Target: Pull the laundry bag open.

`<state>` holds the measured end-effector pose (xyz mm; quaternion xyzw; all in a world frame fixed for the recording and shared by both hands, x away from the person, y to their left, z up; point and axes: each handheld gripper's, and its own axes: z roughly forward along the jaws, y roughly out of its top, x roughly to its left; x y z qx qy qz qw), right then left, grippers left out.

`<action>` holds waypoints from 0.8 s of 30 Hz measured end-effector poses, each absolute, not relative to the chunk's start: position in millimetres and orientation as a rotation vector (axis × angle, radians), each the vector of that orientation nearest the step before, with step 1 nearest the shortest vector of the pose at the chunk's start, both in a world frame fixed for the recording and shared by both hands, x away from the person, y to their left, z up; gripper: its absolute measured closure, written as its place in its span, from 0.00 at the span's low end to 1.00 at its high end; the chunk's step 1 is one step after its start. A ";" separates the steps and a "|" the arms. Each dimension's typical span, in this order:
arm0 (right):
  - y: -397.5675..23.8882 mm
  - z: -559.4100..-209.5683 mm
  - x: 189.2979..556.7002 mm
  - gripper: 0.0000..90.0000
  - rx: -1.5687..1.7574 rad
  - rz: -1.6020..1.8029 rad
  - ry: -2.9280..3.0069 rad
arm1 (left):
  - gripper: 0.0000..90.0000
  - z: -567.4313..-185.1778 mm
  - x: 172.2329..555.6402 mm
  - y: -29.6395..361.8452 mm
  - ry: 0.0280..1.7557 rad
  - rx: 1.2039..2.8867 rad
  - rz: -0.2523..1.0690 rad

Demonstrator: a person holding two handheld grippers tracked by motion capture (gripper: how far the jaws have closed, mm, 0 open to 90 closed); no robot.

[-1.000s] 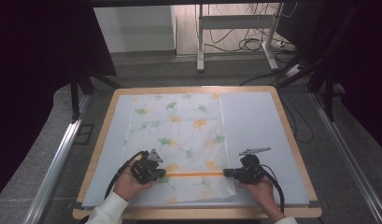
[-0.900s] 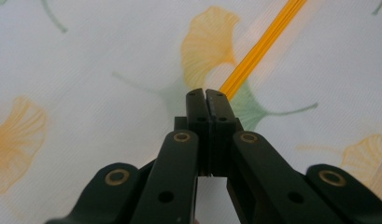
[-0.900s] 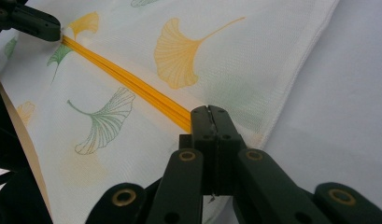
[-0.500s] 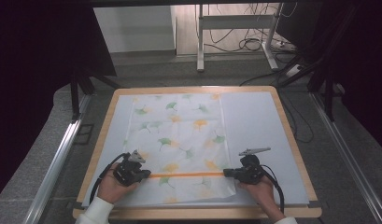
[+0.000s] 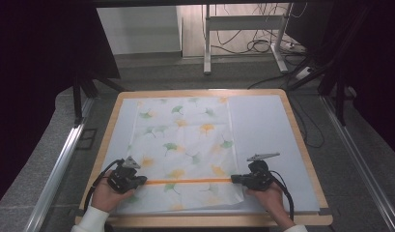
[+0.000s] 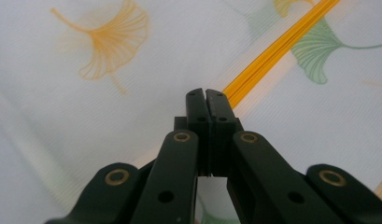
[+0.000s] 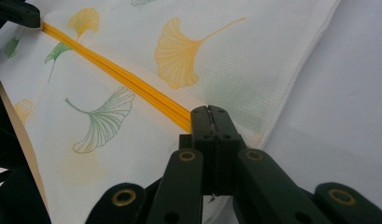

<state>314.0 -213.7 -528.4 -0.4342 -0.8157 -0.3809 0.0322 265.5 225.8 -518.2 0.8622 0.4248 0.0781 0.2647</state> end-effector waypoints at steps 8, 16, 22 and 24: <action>-213.7 -528.3 314.0 1.00 -1.336 -1.171 -2.514 | 1.00 -518.0 262.2 237.5 1.180 2.328 0.230; -213.5 -528.2 313.9 1.00 -1.336 -1.170 -2.514 | 1.00 -518.8 257.9 250.5 1.215 2.310 0.241; -213.7 -528.2 314.1 1.00 -1.335 -1.171 -2.513 | 1.00 -519.2 256.0 259.6 1.247 2.294 0.247; -213.7 -528.3 314.1 1.00 -1.334 -1.171 -2.514 | 1.00 -519.4 255.2 262.7 1.254 2.289 0.250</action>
